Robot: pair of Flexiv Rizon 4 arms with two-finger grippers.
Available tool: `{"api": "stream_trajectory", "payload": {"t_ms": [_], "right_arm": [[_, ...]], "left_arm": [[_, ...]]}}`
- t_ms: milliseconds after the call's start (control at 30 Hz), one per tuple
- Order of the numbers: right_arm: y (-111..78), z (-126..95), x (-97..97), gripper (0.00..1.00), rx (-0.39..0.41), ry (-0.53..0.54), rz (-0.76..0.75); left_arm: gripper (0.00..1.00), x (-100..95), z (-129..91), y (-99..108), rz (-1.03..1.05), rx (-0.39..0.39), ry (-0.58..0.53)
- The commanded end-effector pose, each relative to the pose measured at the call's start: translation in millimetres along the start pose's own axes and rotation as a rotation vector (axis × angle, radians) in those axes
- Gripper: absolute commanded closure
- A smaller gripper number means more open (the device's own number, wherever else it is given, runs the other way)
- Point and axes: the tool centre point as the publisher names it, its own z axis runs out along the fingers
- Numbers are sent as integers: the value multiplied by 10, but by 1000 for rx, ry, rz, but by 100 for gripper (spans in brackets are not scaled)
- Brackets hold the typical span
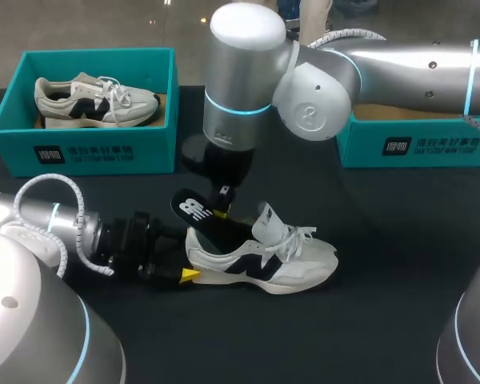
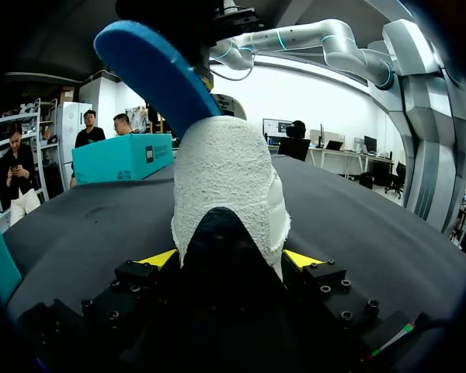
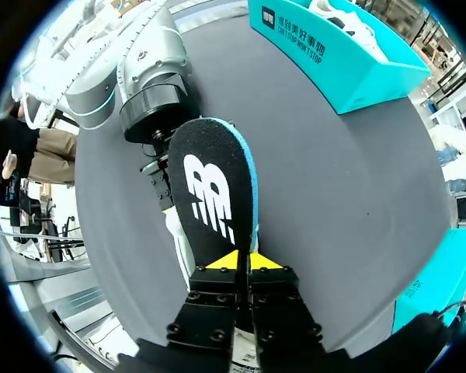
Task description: Take the shoe out of the shoebox, open the shoe tongue, remove and reinsert the insole, then place the shoe into the shoebox
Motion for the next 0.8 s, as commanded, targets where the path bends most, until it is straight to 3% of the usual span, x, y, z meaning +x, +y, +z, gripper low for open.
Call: {"api": "stream_trajectory", "payload": {"t_ms": [33, 100, 267, 433, 667, 800], "right_arm": [[-42, 32, -20, 68, -9, 15, -2], [-78, 35, -16, 58, -13, 33, -3], [-162, 30, -21, 50, -21, 73, -9], [-234, 12, -46, 16, -33, 109, -13], [-219, 10, -65, 16, -41, 136, -35], [-178, 53, -60, 24, -51, 149, -47]], "left_arm": [[100, 2, 6, 6, 0, -2, 1], [100, 2, 6, 6, 0, -2, 1], [100, 2, 6, 6, 0, -2, 1], [100, 2, 6, 6, 0, -2, 1], [100, 2, 6, 6, 0, -2, 1], [100, 2, 6, 6, 0, -2, 1]]}}
